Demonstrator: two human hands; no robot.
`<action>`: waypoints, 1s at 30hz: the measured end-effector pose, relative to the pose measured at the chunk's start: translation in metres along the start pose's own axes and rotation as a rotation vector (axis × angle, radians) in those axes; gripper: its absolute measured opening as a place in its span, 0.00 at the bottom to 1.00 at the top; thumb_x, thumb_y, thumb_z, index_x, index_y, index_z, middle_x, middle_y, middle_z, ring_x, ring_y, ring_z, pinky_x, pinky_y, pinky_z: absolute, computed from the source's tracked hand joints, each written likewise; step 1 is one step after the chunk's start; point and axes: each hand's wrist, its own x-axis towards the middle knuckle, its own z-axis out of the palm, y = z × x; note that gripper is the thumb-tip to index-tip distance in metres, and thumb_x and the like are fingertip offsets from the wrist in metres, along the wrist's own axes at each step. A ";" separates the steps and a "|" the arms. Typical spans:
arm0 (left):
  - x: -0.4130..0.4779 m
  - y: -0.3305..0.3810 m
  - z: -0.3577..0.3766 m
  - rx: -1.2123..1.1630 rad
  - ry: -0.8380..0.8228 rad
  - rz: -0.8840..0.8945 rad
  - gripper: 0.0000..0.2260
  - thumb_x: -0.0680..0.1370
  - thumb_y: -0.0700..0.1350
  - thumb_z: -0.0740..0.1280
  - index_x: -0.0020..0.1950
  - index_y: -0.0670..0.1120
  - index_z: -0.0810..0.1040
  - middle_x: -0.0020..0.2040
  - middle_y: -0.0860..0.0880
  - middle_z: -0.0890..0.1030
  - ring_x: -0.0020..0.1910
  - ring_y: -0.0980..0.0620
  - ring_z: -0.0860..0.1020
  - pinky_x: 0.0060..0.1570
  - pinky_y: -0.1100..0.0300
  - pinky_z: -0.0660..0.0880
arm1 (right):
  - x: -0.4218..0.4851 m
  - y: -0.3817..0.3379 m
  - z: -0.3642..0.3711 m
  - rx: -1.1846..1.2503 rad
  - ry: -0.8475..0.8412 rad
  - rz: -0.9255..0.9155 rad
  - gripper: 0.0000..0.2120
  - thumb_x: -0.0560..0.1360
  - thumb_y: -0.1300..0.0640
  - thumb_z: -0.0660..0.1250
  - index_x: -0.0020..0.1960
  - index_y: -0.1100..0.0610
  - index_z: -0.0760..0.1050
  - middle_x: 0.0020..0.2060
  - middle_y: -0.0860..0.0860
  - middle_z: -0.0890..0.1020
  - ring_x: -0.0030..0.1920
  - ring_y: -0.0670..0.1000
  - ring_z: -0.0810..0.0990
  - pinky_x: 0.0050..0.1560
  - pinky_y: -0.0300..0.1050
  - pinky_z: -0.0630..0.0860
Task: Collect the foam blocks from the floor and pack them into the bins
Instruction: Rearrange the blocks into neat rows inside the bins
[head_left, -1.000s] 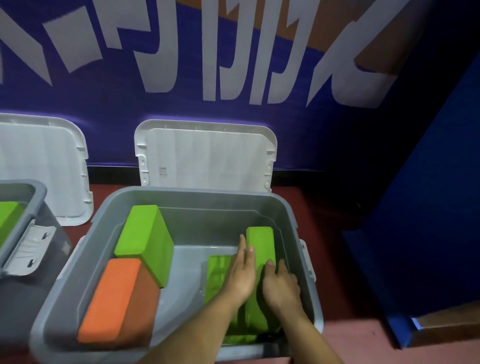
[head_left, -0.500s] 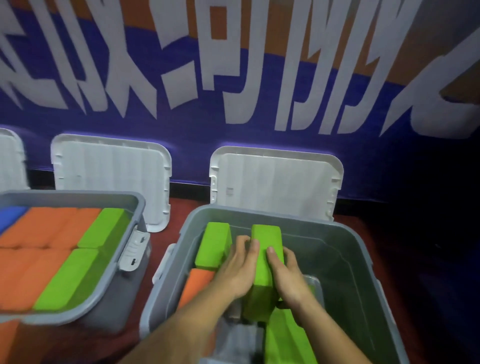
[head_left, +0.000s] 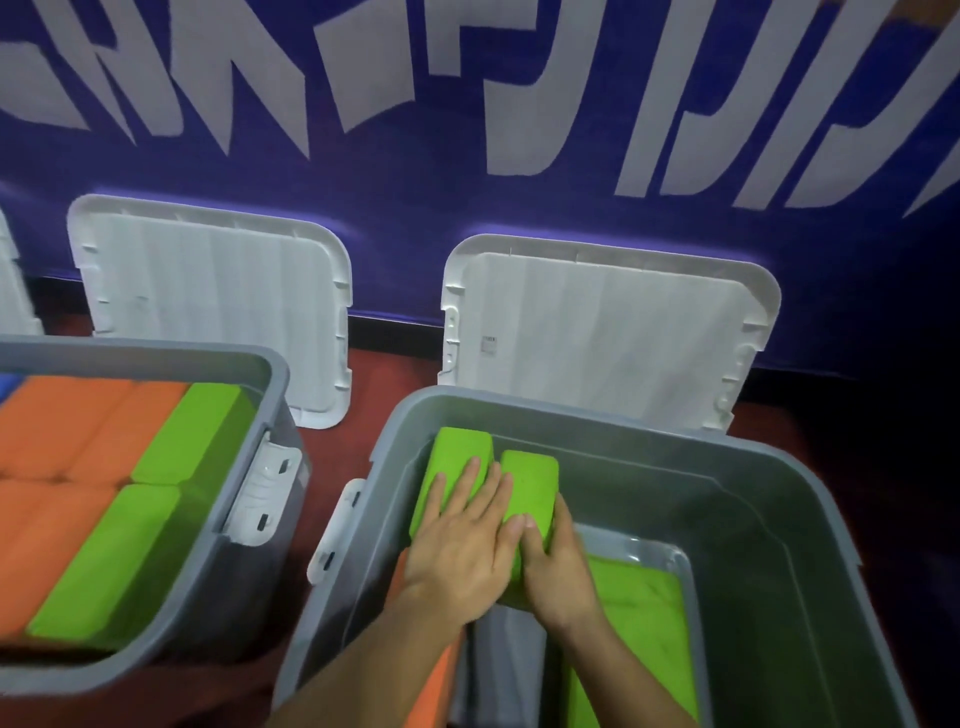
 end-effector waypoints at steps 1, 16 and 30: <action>0.000 0.002 0.004 -0.002 0.010 -0.007 0.32 0.85 0.57 0.38 0.74 0.46 0.73 0.75 0.50 0.72 0.78 0.47 0.64 0.72 0.43 0.55 | 0.003 0.003 0.004 -0.001 -0.006 0.013 0.40 0.72 0.32 0.53 0.79 0.51 0.61 0.68 0.56 0.78 0.66 0.57 0.77 0.69 0.56 0.72; -0.025 0.060 -0.021 -0.222 0.127 0.198 0.26 0.84 0.55 0.49 0.77 0.46 0.70 0.77 0.49 0.70 0.76 0.48 0.67 0.73 0.50 0.61 | -0.044 0.020 -0.100 -0.131 0.123 0.143 0.25 0.87 0.48 0.51 0.82 0.56 0.58 0.78 0.56 0.65 0.78 0.58 0.64 0.74 0.46 0.60; -0.020 0.136 0.018 -0.037 0.159 0.227 0.18 0.79 0.58 0.59 0.48 0.46 0.81 0.56 0.46 0.79 0.56 0.43 0.76 0.57 0.48 0.70 | -0.024 0.091 -0.152 -0.239 -0.006 0.404 0.24 0.86 0.46 0.52 0.78 0.55 0.64 0.74 0.60 0.72 0.73 0.60 0.70 0.70 0.48 0.66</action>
